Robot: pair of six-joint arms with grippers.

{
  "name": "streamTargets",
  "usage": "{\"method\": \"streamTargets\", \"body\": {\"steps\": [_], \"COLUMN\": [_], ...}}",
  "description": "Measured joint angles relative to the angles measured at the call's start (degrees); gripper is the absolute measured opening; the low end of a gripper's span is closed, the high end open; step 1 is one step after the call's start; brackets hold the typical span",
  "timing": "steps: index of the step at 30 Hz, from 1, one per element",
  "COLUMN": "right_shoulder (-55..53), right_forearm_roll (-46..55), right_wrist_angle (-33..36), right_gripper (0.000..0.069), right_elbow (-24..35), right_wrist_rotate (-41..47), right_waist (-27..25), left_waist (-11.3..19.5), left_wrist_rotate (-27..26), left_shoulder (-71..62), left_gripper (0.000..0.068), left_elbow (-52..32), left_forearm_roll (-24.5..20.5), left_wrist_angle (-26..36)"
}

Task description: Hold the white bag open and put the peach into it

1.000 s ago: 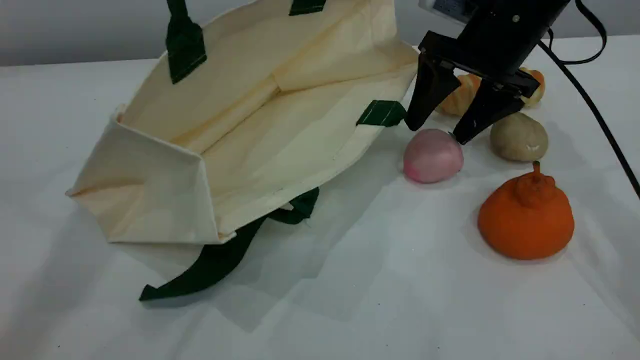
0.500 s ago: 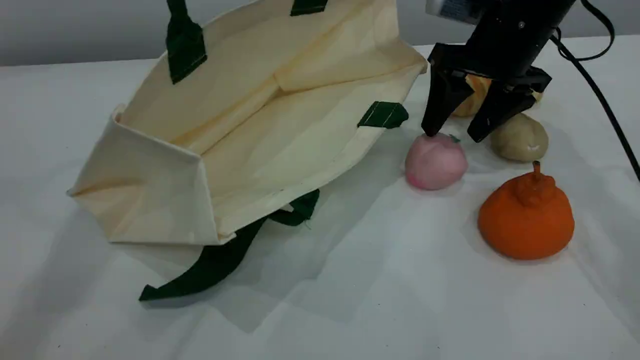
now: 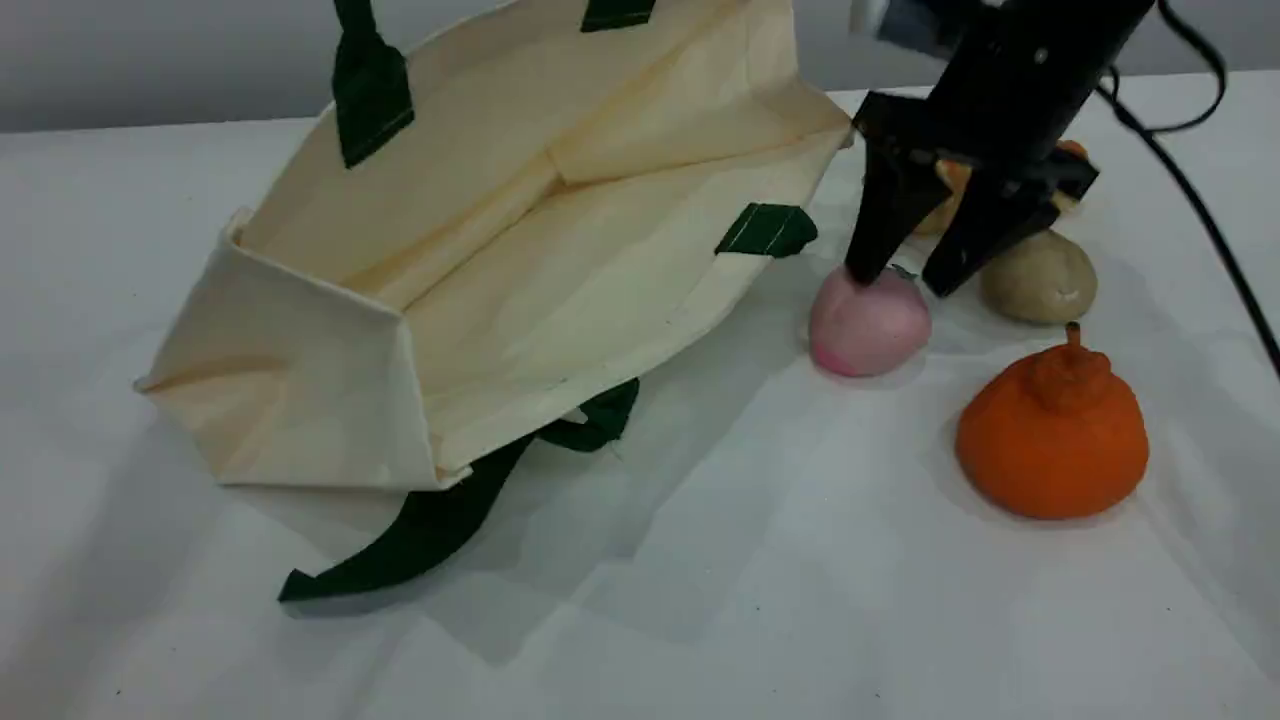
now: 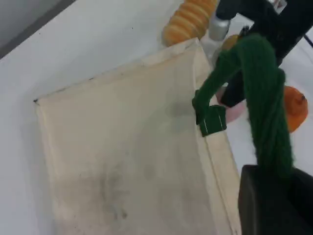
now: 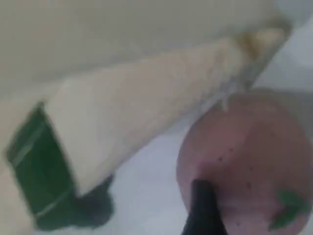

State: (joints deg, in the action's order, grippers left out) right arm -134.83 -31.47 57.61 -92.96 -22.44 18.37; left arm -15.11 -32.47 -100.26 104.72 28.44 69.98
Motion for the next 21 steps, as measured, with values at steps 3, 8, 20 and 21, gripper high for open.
{"method": "streamTargets", "body": {"steps": [3,8,20,21], "right_shoulder": [-1.0,-1.9,-2.2,-2.2], "right_forearm_roll": [-0.4,-0.5,-0.3,-0.3], "right_wrist_angle": [0.2,0.6,1.4,1.5], "right_gripper": [0.0466,0.0483,0.0237,0.0237], "right_elbow": [0.0,0.0,-0.1,-0.1], "right_wrist_rotate": [-0.2,-0.6,-0.9,-1.2], "right_waist": [0.0,0.0,0.0,0.0], "left_waist": [0.0,0.0,0.0,0.0], "left_wrist_rotate": [0.0,0.0,0.0,0.0], "left_shoulder": [0.0,0.0,0.0,0.0], "left_gripper": [0.0102,0.0102,0.0102,0.0102], "left_elbow": [0.0,0.0,0.0,0.0], "left_forearm_roll": [0.0,0.0,0.0,0.0], "left_wrist_angle": [0.0,0.0,0.0,0.0]}}
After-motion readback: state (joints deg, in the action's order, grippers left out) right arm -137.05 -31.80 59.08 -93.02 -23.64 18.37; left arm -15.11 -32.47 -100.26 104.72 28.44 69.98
